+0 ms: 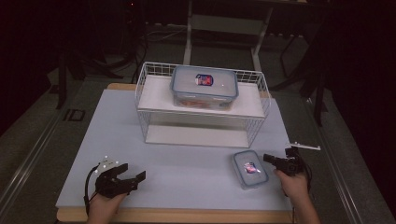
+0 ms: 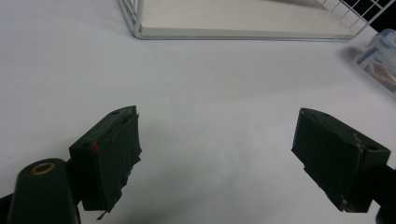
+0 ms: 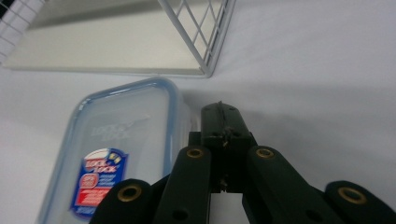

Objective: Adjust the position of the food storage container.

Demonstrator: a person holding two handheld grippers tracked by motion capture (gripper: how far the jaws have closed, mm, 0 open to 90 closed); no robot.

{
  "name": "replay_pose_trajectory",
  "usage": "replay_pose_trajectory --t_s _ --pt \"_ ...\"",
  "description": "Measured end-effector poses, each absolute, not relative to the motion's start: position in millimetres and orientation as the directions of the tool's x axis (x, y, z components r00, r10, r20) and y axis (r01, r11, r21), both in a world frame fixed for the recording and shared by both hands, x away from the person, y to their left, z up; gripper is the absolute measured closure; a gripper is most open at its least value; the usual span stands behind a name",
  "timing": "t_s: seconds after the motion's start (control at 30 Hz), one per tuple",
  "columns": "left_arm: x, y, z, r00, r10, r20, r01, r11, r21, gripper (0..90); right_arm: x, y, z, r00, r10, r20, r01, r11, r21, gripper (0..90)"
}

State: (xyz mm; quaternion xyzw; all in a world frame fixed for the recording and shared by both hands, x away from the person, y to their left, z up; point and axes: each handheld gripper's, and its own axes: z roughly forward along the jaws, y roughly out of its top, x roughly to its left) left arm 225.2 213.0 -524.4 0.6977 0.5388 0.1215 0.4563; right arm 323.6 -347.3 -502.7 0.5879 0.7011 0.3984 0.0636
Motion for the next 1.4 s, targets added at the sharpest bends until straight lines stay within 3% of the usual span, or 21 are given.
replay_pose_trajectory --t_s 0.57,1.1,1.17,1.4 --pt "226.1 213.2 -526.0 0.388 0.858 -0.336 0.656 -0.001 0.754 15.5 338.1 -316.7 -503.0 -0.354 0.872 0.338 0.802 0.097 0.590 90.0" --pt "224.1 217.0 -525.6 0.382 0.858 -0.344 0.655 0.011 0.755 15.6 347.0 -201.7 -488.3 -0.617 0.744 0.257 0.685 0.347 0.641 90.0" --pt "223.3 217.7 -525.7 0.379 0.859 -0.344 0.655 0.013 0.755 15.6 343.3 -197.9 -486.2 -0.617 0.752 0.232 0.668 0.346 0.659 90.0" --pt "222.7 218.6 -525.2 0.379 0.859 -0.343 0.653 0.014 0.757 15.6 325.3 -233.2 -470.6 -0.489 0.854 0.177 0.678 0.244 0.693 90.0"
